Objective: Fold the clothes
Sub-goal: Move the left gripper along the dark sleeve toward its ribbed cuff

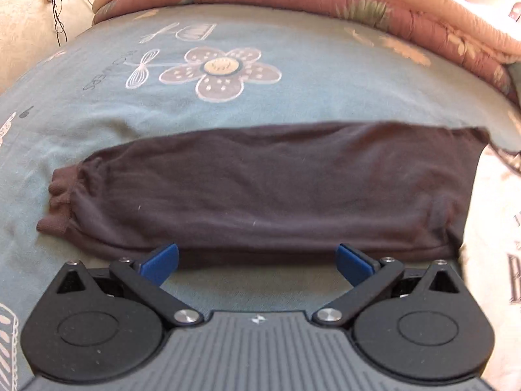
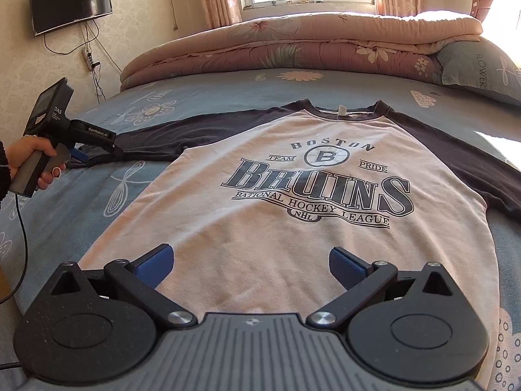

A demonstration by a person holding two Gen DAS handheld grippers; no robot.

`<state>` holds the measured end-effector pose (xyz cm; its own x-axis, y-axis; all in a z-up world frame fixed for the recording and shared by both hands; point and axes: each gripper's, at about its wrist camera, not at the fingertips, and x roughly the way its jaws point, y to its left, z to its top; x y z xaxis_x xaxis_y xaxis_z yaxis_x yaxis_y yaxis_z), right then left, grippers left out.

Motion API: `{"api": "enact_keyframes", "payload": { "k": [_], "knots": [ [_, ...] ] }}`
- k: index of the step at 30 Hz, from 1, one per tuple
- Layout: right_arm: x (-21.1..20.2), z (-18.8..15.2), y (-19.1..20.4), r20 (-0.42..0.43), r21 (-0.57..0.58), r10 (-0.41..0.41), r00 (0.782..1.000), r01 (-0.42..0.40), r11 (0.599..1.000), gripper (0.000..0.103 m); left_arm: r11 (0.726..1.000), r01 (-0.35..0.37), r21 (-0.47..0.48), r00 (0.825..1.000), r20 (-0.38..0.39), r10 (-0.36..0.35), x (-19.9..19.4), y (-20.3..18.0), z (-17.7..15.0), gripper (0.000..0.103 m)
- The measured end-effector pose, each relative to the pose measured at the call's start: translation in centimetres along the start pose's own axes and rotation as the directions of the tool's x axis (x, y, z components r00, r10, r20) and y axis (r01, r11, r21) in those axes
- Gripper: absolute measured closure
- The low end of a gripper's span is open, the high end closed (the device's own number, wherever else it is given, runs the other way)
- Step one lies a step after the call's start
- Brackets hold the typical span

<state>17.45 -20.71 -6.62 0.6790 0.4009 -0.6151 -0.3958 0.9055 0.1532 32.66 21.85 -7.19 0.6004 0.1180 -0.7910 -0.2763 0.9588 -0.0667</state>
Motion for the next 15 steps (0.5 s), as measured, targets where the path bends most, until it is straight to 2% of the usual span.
{"api": "enact_keyframes", "payload": {
  "k": [2,6,7,9,13,15],
  "knots": [
    [0.3,-0.1,0.0,-0.004,-0.001,-0.011,1.0,0.011,1.0,0.0,1.0,0.022,-0.016,0.999,0.034,-0.021,0.2,-0.4,1.2,0.001],
    [0.8,-0.3,0.0,-0.024,-0.006,-0.021,1.0,0.02,1.0,0.0,0.996,-0.084,0.005,0.995,-0.059,0.084,3.5,-0.8,0.9,0.001],
    [0.8,-0.2,0.0,-0.024,-0.005,-0.021,0.999,0.021,1.0,0.0,0.996,-0.087,0.004,0.995,-0.046,0.087,3.8,-0.6,0.7,0.0],
    [0.7,-0.2,-0.1,-0.021,-0.004,-0.019,1.0,0.018,1.0,0.0,0.997,-0.083,-0.001,0.996,-0.007,0.083,4.2,0.1,0.1,0.0],
    [0.6,-0.1,-0.5,-0.019,0.007,-0.015,1.0,0.015,1.0,0.0,0.993,-0.062,-0.099,0.998,0.009,0.063,2.4,0.5,0.6,0.001],
    [0.5,-0.1,-0.7,-0.018,0.021,-0.013,1.0,0.013,1.0,0.0,0.993,0.001,-0.117,0.999,0.04,0.004,1.0,0.2,0.3,0.001]
  ]
}}
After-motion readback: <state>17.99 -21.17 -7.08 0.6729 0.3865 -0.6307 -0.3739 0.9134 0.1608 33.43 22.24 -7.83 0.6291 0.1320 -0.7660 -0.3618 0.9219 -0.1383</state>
